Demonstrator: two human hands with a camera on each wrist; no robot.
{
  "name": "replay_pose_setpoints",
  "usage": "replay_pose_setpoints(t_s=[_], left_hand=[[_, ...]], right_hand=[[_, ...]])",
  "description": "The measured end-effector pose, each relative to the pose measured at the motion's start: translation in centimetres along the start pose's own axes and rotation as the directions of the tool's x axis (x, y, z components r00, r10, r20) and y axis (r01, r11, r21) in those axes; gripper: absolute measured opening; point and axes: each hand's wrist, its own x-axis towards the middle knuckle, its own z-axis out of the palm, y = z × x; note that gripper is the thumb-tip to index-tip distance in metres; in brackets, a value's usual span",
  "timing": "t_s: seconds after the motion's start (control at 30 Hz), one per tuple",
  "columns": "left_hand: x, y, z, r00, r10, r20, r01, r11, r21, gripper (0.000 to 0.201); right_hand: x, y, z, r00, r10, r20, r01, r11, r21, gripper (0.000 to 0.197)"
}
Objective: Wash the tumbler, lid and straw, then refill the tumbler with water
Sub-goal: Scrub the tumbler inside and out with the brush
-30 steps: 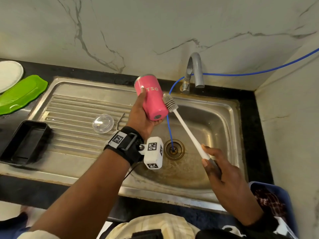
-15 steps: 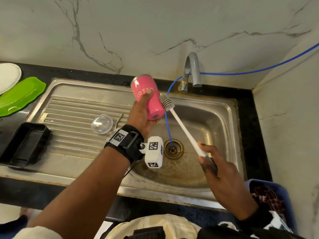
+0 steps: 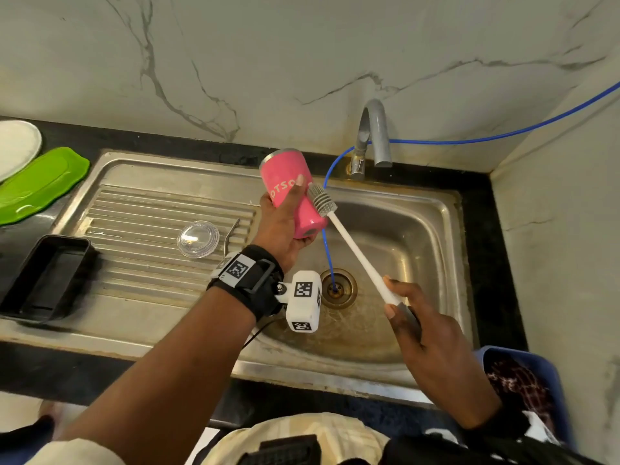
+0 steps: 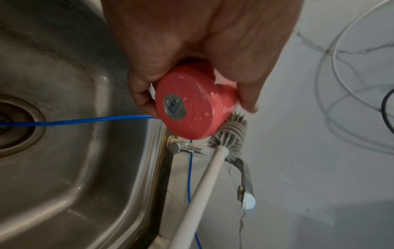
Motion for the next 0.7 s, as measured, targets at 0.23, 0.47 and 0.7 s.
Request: replay_pose_setpoints(t_s=[0.23,0.47,0.7], left_hand=[[0.3,-0.1,-0.2,1.0,0.022,0.013,-0.021,0.998,-0.06,0.077],[0.0,0.2,-0.6,0.995,0.021,0.093,-0.016,0.998,-0.059,0.064],[0.9,0.6,-0.9,0.999,0.03,0.045,-0.023,0.99,-0.14,0.068]], right_hand=[[0.0,-0.1,0.8,1.0,0.006,0.004,-0.006,1.0,0.021,0.033],[0.4,0.0,0.5,1.0,0.009,-0.013,-0.009,0.999,0.032,0.032],[-0.1,0.1,0.5,1.0,0.007,0.003,-0.007,1.0,0.016,0.032]])
